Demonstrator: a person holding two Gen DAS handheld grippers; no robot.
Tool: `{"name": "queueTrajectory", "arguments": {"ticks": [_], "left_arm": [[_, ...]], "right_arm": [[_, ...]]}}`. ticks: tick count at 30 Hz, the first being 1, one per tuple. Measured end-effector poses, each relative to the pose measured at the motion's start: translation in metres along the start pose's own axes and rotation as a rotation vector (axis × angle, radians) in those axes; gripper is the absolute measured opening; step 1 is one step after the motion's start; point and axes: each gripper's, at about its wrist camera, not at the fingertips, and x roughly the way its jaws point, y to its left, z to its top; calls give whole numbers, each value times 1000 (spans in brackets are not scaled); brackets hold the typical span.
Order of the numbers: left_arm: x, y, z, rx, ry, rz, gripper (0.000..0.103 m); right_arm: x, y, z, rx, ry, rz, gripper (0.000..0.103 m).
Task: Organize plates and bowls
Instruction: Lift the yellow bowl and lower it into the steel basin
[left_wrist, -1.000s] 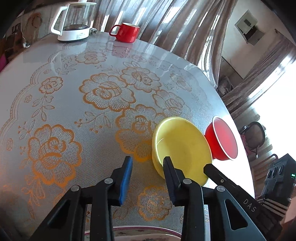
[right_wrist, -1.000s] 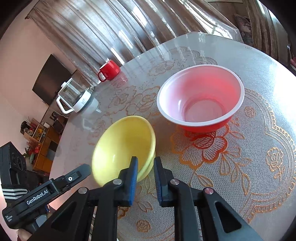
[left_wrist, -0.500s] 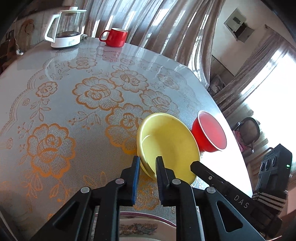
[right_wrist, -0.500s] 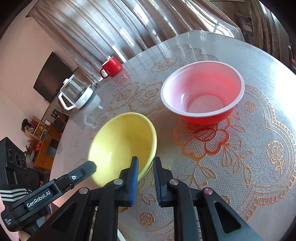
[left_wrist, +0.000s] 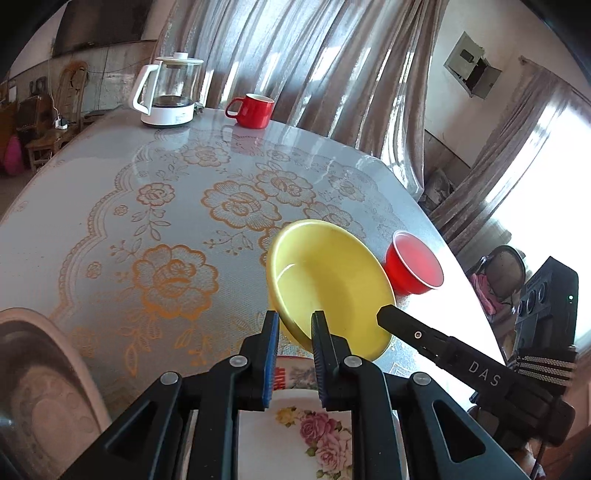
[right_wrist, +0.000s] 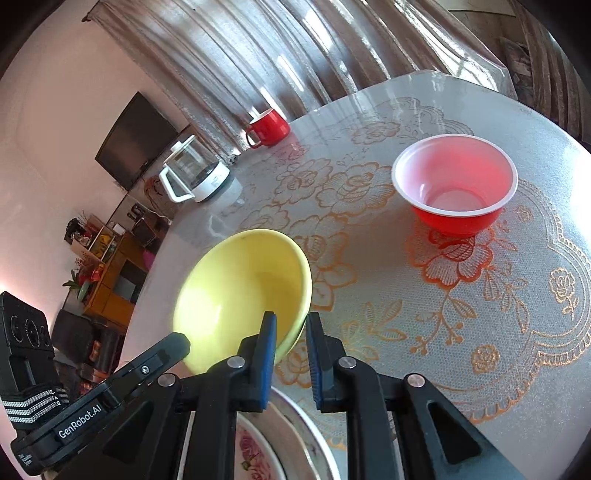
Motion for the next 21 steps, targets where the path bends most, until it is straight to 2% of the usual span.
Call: {"name": "queueTrajectory", "arguments": {"ticks": [10,21], "left_arm": [[-58,37,-23,-49,-82,56,18],[-105,88,-58,-144,-121,115,18]], "right_arm": [[-2,60,-24,-106,31,92,15],[14,112,-57,-191,98,157,15]]}}
